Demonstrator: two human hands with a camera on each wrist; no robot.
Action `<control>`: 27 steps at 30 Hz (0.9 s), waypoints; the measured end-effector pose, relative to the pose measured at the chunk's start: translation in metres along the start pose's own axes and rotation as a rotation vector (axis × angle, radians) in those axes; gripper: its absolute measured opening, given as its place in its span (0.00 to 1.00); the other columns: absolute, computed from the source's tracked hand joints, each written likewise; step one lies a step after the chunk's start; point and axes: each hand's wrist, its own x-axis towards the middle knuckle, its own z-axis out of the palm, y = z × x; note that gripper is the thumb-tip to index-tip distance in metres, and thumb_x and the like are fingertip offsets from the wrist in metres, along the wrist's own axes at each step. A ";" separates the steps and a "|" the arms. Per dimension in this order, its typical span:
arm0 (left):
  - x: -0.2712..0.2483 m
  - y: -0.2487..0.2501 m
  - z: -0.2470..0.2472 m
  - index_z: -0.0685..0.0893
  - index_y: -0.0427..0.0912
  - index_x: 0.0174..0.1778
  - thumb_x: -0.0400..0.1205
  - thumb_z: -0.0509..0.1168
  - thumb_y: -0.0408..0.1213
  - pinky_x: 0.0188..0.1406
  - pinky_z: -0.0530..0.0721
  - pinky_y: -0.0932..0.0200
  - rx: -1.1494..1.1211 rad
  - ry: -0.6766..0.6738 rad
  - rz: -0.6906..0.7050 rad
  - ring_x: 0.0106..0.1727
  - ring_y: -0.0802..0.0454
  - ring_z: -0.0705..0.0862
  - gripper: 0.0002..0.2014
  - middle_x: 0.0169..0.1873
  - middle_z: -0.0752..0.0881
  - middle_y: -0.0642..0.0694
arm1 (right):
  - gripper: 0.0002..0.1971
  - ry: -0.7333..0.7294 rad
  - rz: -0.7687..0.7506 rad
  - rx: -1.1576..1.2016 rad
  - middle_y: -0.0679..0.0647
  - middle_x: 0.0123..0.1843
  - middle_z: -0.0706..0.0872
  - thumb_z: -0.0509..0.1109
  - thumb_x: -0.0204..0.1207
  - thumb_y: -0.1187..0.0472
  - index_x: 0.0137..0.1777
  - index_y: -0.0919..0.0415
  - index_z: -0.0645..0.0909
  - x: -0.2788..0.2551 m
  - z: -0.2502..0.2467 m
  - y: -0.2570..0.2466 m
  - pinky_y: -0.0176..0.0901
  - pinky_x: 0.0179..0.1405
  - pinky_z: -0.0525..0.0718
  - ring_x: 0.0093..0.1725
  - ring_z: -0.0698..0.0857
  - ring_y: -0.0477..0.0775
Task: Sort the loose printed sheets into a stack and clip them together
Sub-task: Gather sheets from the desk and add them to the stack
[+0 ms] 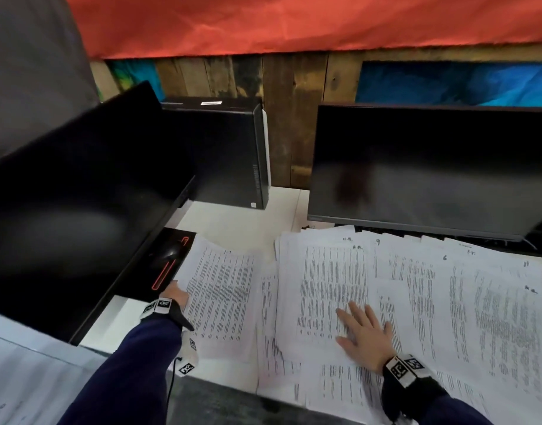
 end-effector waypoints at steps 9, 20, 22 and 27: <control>-0.105 0.101 0.079 0.74 0.39 0.65 0.85 0.57 0.40 0.58 0.82 0.50 -0.039 0.036 0.473 0.58 0.44 0.82 0.15 0.61 0.79 0.40 | 0.30 0.396 0.443 0.579 0.66 0.73 0.70 0.69 0.76 0.56 0.77 0.57 0.67 0.006 -0.024 0.008 0.60 0.71 0.72 0.70 0.71 0.66; -0.119 0.137 0.118 0.58 0.34 0.79 0.81 0.58 0.39 0.72 0.73 0.48 -0.199 -0.290 0.157 0.74 0.37 0.72 0.30 0.75 0.69 0.35 | 0.26 0.207 0.517 1.281 0.72 0.59 0.84 0.70 0.67 0.73 0.66 0.75 0.72 0.020 -0.029 -0.002 0.69 0.61 0.83 0.58 0.85 0.72; -0.122 0.135 0.119 0.64 0.38 0.77 0.82 0.59 0.43 0.69 0.74 0.47 -0.162 -0.165 0.179 0.71 0.37 0.73 0.27 0.72 0.70 0.36 | 0.17 0.224 0.449 1.387 0.73 0.54 0.87 0.60 0.72 0.79 0.60 0.73 0.78 0.008 -0.034 -0.001 0.71 0.57 0.84 0.54 0.87 0.73; -0.131 0.148 0.127 0.74 0.39 0.67 0.82 0.59 0.40 0.64 0.79 0.48 -0.228 -0.081 0.403 0.62 0.39 0.80 0.18 0.64 0.76 0.36 | 0.13 0.428 0.628 1.290 0.73 0.44 0.87 0.62 0.62 0.69 0.44 0.70 0.83 -0.005 -0.033 0.056 0.65 0.45 0.86 0.43 0.87 0.69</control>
